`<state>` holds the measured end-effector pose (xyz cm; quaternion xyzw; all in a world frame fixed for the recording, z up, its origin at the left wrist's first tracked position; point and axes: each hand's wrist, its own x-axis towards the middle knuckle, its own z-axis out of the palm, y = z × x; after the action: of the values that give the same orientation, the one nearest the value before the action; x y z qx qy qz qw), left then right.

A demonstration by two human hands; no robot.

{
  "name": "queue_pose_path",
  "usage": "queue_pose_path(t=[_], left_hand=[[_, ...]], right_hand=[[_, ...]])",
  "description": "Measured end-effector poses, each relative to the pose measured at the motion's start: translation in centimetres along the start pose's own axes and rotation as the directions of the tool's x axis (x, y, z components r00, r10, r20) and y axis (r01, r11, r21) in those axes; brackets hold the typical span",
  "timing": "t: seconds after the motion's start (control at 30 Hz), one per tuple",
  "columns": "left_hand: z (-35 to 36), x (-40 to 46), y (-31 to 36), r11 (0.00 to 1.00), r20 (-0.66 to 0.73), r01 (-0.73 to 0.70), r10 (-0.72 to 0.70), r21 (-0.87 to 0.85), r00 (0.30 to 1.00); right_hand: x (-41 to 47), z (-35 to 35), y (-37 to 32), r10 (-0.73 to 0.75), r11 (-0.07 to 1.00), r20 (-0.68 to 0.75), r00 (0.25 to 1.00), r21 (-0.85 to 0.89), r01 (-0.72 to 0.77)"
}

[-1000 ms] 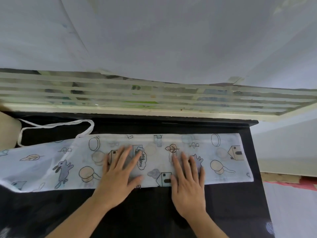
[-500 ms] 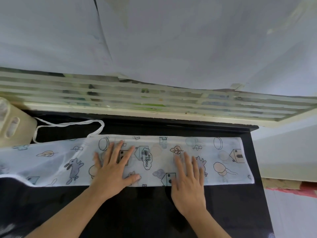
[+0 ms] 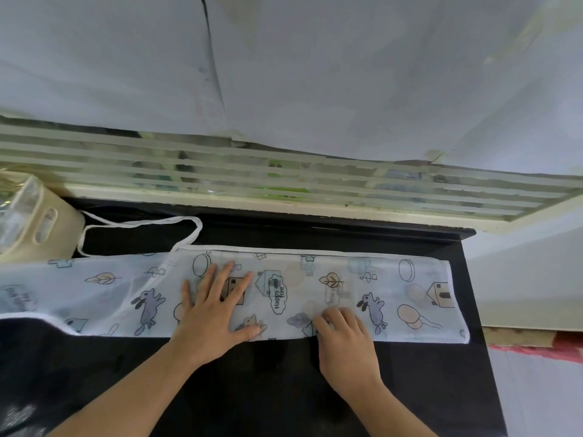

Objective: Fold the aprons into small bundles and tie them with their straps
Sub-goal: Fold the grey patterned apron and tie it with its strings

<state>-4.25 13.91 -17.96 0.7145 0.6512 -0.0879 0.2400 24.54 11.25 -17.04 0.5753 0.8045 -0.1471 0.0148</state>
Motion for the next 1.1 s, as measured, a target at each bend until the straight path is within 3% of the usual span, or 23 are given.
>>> queue_pose_path(t=[0.23, 0.37, 0.47, 0.57, 0.63, 0.73, 0.83, 0.97, 1.1], left_hand=[[0.0, -2.9, 1.0, 1.0, 0.113, -0.005, 0.004, 0.002, 0.994], [1.0, -6.9, 2.7, 1.0, 0.187, -0.008, 0.007, 0.005, 0.982], [1.5, -8.9, 3.8, 1.0, 0.214, 0.001, -0.004, 0.015, 0.977], [2.2, -9.0, 4.1, 1.0, 0.069, -0.008, 0.009, -0.008, 0.998], [3.3, -8.5, 4.1, 0.999, 0.02, -0.039, 0.039, -0.004, 0.999], [5.0, -7.3, 4.4, 0.997, -0.033, -0.07, 0.071, 0.042, 0.997], [6.8, -6.8, 4.3, 0.989, -0.145, -0.103, 0.117, 0.106, 0.982], [9.7, -5.9, 3.4, 0.971, -0.311, -0.133, 0.191, 0.198, 0.931], [11.1, -5.3, 3.0, 0.967, -0.351, -0.122, 0.196, 0.224, 0.916]], right_hand=[[-2.7, -0.4, -0.1, -0.163, 0.986, 0.102, 0.981, -0.015, 0.165], [-7.0, -0.1, -0.6, -0.181, 0.981, 0.232, 0.956, -0.023, 0.192], [-9.0, 0.0, -0.8, -0.146, 0.989, 0.205, 0.968, 0.028, 0.143], [-9.3, -0.5, -1.4, -0.022, 0.99, 0.114, 0.993, 0.139, 0.006], [-8.2, -1.0, -2.5, 0.095, 0.976, 0.121, 0.988, 0.185, -0.116], [-6.3, 1.0, -3.7, 0.161, 0.971, 0.136, 0.978, 0.154, -0.181], [-5.9, 3.4, -3.9, 0.201, 0.974, 0.037, 0.979, 0.096, -0.203], [-5.9, 7.3, -2.7, 0.138, 0.99, -0.136, 0.981, -0.001, -0.139], [-5.5, 9.3, -2.7, 0.105, 0.994, -0.323, 0.941, -0.006, -0.113]])
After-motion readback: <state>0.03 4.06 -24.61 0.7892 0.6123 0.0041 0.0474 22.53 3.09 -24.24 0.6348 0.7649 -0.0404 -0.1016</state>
